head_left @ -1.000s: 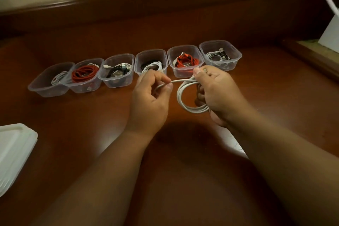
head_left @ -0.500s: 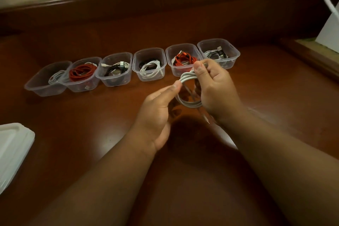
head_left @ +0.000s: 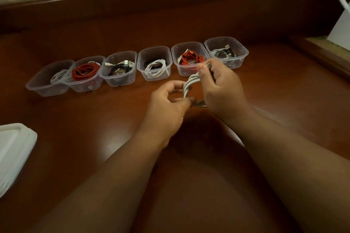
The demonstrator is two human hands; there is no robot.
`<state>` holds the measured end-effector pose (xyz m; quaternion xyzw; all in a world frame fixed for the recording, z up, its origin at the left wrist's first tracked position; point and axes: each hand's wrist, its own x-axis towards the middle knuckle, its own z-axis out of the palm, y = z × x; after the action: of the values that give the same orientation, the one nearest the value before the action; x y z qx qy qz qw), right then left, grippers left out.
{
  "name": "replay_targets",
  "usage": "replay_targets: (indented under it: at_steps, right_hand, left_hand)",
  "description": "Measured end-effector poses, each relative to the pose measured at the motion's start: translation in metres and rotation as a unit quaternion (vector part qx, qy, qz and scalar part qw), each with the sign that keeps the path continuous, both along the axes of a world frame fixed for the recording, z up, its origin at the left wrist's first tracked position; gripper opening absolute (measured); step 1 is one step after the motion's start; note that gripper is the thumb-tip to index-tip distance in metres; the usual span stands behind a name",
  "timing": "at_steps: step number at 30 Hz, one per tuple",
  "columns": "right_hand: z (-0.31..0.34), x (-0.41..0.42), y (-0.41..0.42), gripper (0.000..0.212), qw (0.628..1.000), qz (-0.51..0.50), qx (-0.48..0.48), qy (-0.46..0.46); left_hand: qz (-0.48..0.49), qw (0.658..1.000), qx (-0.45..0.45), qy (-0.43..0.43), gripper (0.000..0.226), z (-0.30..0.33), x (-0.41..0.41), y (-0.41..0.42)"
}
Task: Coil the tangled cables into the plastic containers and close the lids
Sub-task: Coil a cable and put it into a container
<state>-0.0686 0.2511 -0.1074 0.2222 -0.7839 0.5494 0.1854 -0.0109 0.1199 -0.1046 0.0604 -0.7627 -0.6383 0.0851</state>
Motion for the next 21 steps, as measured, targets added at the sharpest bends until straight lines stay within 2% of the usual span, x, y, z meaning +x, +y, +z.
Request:
replay_targets:
  at_steps: [2, 4, 7, 11, 13, 15, 17, 19, 21]
  right_hand:
    - [-0.001, -0.002, 0.002, 0.026, 0.999, -0.020, 0.022, 0.020]
    - [-0.002, -0.003, 0.003, 0.025, 0.998, -0.035, 0.048, 0.032]
    - [-0.002, -0.005, 0.003, 0.026, 0.997, -0.037, 0.054, 0.036]
    - [-0.002, -0.008, 0.003, 0.030, 0.999, -0.038, 0.028, 0.003]
    - [0.001, -0.010, 0.003, 0.031, 0.999, -0.037, 0.008, -0.036]
    - [0.005, -0.011, 0.005, 0.032, 0.991, -0.030, -0.073, -0.105]
    - [0.010, -0.010, 0.004, 0.031, 0.958, 0.003, -0.205, -0.202]
    - [0.014, -0.006, 0.000, 0.030, 0.903, 0.041, -0.323, -0.279]
    - [0.014, -0.001, -0.004, 0.028, 0.866, 0.063, -0.379, -0.318]
  left_hand:
    - [0.002, 0.987, -0.154, 0.048, 0.029, -0.001, -0.001, -0.005]
    - [0.002, 0.976, -0.202, 0.079, 0.032, 0.000, -0.001, -0.007]
    - [-0.017, 0.980, -0.186, 0.064, 0.031, 0.001, 0.001, -0.008]
    - [-0.045, 0.995, -0.090, 0.014, 0.030, 0.008, -0.003, -0.016]
    - [-0.036, 0.994, -0.100, 0.029, 0.025, 0.008, -0.004, -0.021]
    - [-0.017, 0.984, -0.162, 0.069, 0.010, 0.006, -0.005, -0.022]
    - [0.013, 0.980, -0.177, 0.088, 0.008, 0.003, -0.006, -0.021]
    - [0.036, 0.991, -0.106, 0.078, 0.009, -0.001, -0.007, -0.019]
    - [0.052, 0.997, 0.012, 0.052, 0.005, -0.001, -0.007, -0.014]
